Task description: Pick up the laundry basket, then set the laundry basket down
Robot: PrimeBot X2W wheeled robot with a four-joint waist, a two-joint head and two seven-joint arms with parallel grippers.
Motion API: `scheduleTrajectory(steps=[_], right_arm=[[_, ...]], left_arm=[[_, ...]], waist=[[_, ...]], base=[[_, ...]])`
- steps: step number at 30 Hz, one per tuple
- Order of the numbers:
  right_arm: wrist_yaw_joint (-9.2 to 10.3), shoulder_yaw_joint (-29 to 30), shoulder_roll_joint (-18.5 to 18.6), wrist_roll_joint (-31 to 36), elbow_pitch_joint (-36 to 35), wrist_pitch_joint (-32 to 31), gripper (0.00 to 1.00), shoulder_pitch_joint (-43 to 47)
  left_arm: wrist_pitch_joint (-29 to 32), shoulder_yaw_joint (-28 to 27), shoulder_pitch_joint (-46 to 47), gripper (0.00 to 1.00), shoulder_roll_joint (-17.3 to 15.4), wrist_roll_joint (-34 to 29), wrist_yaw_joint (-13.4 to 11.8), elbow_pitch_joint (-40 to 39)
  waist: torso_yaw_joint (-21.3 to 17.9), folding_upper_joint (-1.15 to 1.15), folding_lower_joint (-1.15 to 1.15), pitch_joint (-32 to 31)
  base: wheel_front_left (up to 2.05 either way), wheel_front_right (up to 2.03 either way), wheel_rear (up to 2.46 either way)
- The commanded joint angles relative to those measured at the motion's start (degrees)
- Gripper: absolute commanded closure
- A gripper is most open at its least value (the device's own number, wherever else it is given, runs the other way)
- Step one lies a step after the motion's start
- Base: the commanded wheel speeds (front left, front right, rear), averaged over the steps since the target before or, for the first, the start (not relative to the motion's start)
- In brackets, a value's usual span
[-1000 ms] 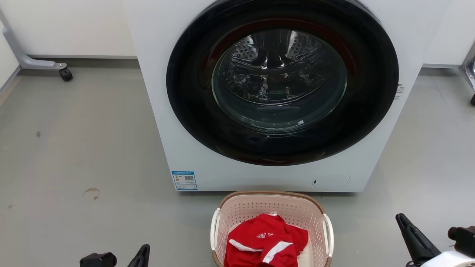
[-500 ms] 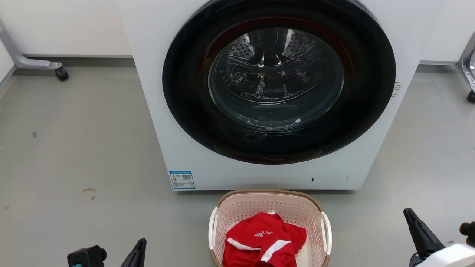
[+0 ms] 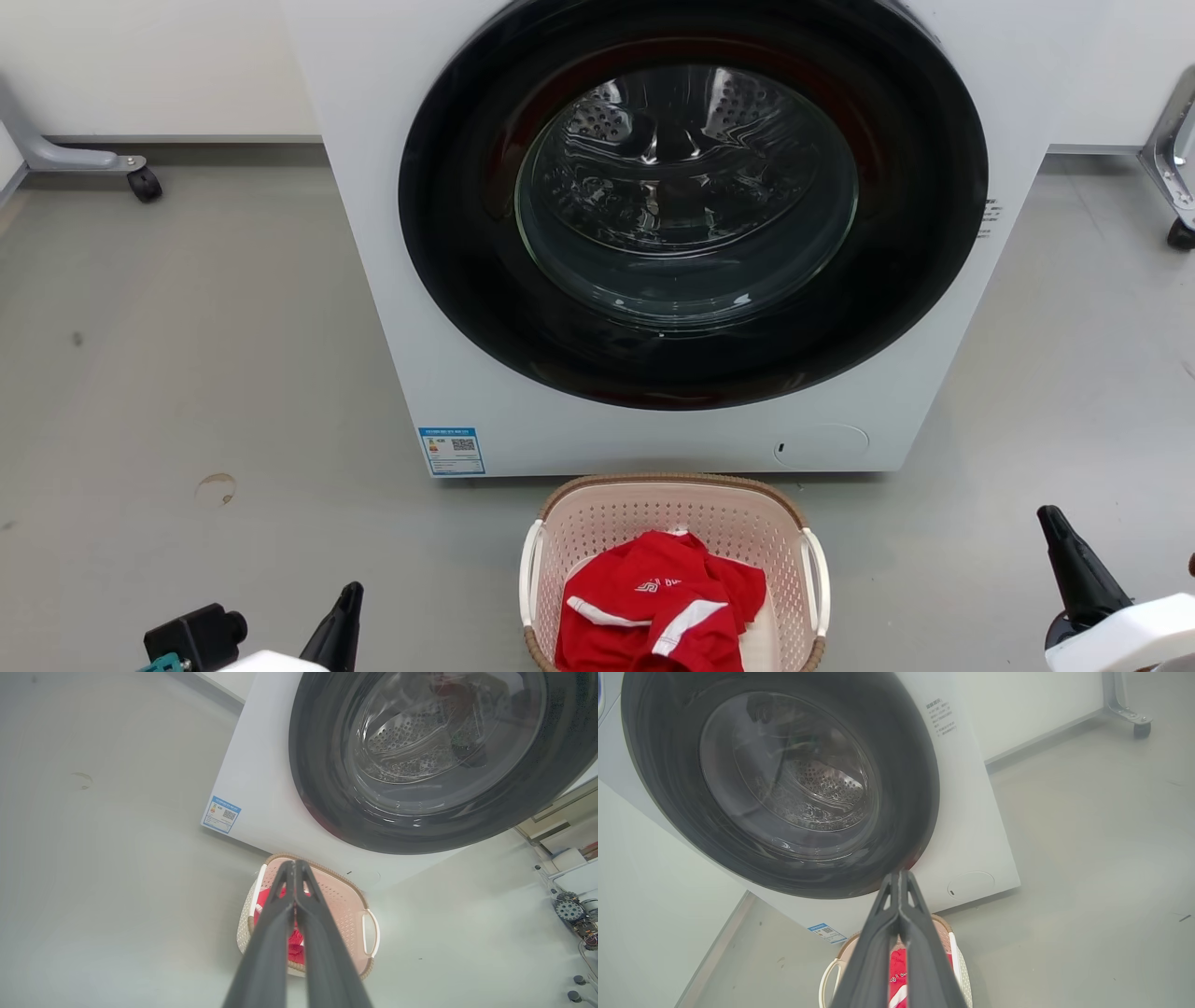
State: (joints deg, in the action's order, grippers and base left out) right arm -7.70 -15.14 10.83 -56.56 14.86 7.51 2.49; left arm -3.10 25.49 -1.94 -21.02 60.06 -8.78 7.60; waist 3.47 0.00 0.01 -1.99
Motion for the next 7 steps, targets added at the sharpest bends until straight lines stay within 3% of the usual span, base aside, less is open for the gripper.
scheduleTrajectory(steps=[1, 7], right_arm=[[0.08, 0.99, 1.28, -1.06, -0.99, -0.37, 1.00, -3.34], [0.09, 2.46, 0.65, -3.73, -0.99, -1.33, 1.00, -3.73]], left_arm=[[0.13, -2.13, 3.21, 1.00, -0.64, 1.11, 0.81, -0.91], [0.72, -4.24, 3.56, 1.00, 0.67, 3.56, 1.97, -0.38]], waist=[[-0.04, 0.00, -0.01, 0.02], [-0.30, 0.00, -0.01, 0.19]], base=[[0.00, 0.00, 0.00], [0.00, 0.00, 0.00]])
